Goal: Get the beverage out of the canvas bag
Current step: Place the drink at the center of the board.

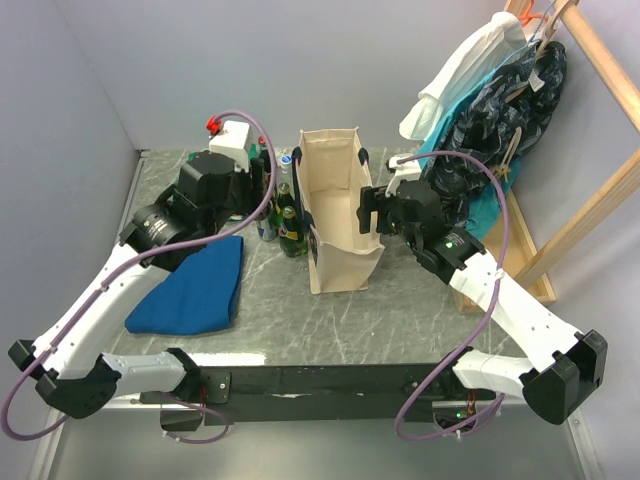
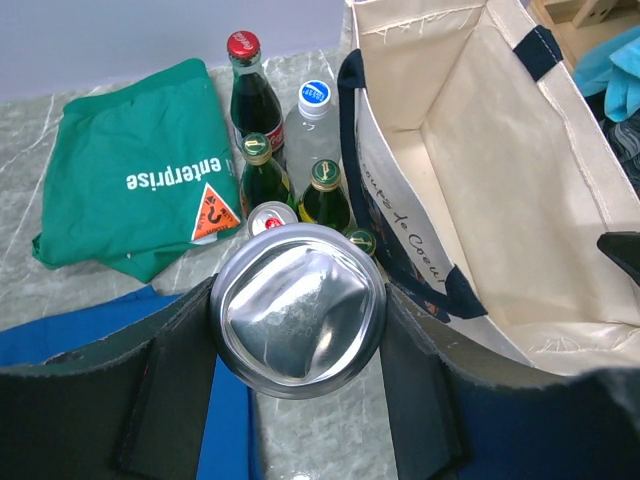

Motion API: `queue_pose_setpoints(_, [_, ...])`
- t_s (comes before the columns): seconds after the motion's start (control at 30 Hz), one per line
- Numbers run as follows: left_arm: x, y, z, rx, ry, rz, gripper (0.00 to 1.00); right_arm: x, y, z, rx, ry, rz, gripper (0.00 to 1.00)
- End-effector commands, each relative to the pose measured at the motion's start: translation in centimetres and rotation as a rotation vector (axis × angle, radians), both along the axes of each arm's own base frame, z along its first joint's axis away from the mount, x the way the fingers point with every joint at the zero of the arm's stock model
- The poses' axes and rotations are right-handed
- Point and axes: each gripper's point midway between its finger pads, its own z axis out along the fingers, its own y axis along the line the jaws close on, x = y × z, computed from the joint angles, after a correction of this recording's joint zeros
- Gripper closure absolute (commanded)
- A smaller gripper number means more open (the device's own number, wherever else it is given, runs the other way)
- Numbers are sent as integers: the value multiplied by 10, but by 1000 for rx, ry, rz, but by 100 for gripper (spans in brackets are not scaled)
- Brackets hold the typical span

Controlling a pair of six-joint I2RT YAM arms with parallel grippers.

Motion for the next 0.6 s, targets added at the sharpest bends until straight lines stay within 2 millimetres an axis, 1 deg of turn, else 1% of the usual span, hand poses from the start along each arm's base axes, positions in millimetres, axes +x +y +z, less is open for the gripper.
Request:
queue_pose_setpoints(0.0, [6, 1, 48, -167, -165, 46, 99, -2, 1, 22, 34, -42, 7, 12])
queue_pose_setpoints(0.07, [9, 0, 38, -158, -152, 53, 99, -3, 0, 23, 36, -47, 7, 12])
queue_pose_setpoints(0.1, [10, -1, 37, -161, -155, 60, 99, -4, 0, 21, 37, -43, 6, 12])
queue_pose_setpoints(0.13, [12, 0, 29, -154, -147, 69, 99, -4, -1, 21, 37, -43, 3, 12])
queue_pose_setpoints(0.17, [12, 1, 26, -153, -149, 73, 99, -5, -2, 18, 34, -38, 3, 12])
queue_pose_setpoints(0.2, [16, 4, 18, -141, -151, 101, 99, -6, -2, 20, 37, -42, 1, 12])
queue_pose_setpoints(0.3, [19, 6, 7, -130, -148, 122, 99, -7, -4, 17, 31, -38, -3, 12])
queue_pose_setpoints(0.43, [23, 4, 3, -144, -145, 114, 99, -7, -6, 16, 24, -38, -9, 12])
queue_pose_setpoints(0.57, [31, 7, -9, -139, -123, 125, 99, -7, -6, 18, 24, -43, -11, 12])
